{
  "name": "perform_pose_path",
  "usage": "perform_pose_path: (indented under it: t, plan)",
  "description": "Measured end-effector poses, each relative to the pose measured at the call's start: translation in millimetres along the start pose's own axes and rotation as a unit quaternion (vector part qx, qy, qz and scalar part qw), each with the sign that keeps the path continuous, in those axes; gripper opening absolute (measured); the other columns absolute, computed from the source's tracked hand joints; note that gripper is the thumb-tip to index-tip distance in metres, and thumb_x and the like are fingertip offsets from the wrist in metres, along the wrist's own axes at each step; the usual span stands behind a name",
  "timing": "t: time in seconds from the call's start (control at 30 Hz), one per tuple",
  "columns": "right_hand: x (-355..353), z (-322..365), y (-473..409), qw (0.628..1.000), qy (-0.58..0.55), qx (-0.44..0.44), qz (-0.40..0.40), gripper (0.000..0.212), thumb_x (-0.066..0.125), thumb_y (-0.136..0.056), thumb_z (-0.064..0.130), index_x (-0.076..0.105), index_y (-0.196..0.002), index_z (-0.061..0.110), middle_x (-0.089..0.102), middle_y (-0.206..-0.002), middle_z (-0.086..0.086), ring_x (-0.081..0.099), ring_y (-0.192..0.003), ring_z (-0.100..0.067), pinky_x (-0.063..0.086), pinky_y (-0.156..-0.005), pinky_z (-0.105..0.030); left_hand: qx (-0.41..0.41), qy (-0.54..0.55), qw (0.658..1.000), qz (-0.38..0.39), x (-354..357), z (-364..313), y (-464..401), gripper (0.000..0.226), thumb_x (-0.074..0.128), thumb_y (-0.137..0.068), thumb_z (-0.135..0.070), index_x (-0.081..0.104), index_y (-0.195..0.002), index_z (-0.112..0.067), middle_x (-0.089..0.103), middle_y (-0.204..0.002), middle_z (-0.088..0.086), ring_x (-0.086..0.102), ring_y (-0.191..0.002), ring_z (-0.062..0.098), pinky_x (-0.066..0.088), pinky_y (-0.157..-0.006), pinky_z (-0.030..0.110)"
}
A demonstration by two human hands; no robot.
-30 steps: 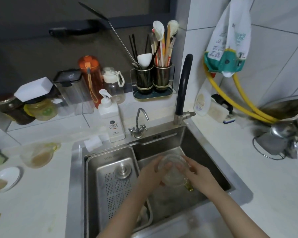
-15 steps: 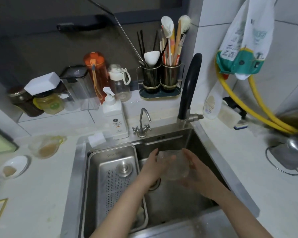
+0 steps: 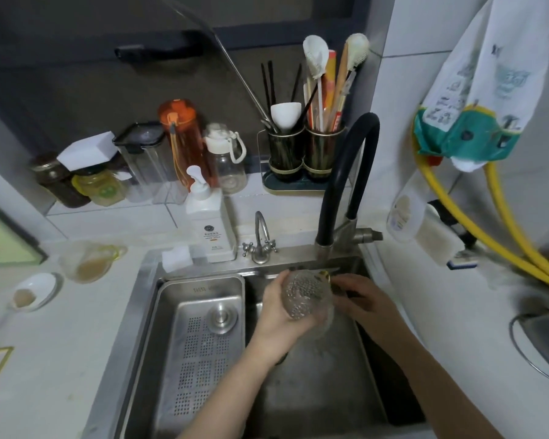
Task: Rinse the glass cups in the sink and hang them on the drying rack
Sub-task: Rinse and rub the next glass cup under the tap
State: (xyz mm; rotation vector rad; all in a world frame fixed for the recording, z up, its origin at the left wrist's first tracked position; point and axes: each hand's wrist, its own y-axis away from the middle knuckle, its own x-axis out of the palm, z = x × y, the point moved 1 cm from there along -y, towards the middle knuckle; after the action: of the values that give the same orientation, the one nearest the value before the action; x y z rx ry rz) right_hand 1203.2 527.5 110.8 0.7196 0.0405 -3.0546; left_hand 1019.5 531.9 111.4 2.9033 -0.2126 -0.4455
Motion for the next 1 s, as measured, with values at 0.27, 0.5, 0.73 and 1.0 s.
perform_pose_path:
  t: [0.27,0.5,0.73,1.0]
  plan:
    - [-34,-47,-76,0.981,-0.005,0.119,-0.152,0.029,0.060,-0.091,0.022,0.056,-0.118,0.012,0.061,-0.105,-0.002,0.056,-0.097,-0.018,0.038,-0.088,-0.028,0.038,-0.031,0.998,-0.039,24,-2,-19,0.089,0.078,-0.045,-0.059,0.034,-0.121,-0.051,0.043,-0.122,-0.029,0.042,-0.124,0.001,0.032,-0.109,0.027]
    - [-42,-105,-137,0.958,-0.097,0.203,-0.178,0.024,0.053,-0.095,0.021,0.048,-0.113,0.006,0.062,-0.083,-0.002,0.060,-0.077,-0.018,0.051,-0.080,-0.034,0.048,-0.012,0.997,-0.050,37,-8,-25,0.084,0.081,-0.045,-0.061,0.038,-0.117,-0.055,0.048,-0.126,-0.022,0.044,-0.122,-0.002,0.036,-0.103,0.023]
    - [-49,-104,-154,0.957,0.002,0.214,-0.196,0.024,0.043,-0.096,0.007,0.062,-0.090,-0.005,0.062,-0.084,-0.016,0.060,-0.078,-0.029,0.042,-0.071,-0.033,0.037,-0.010,0.997,-0.065,35,-8,-25,0.089,0.084,-0.049,-0.053,0.035,-0.123,-0.051,0.048,-0.129,-0.019,0.044,-0.124,-0.002,0.036,-0.111,0.033]
    - [-48,-110,-157,0.956,-0.022,0.212,-0.202,0.030,0.039,-0.095,0.005,0.062,-0.096,-0.012,0.060,-0.087,-0.029,0.057,-0.083,-0.039,0.042,-0.071,-0.030,0.025,-0.019,0.997,-0.075,36,10,-28,0.095,0.086,-0.047,-0.060,0.034,-0.126,-0.055,0.050,-0.134,-0.014,0.044,-0.129,0.008,0.036,-0.111,0.040]
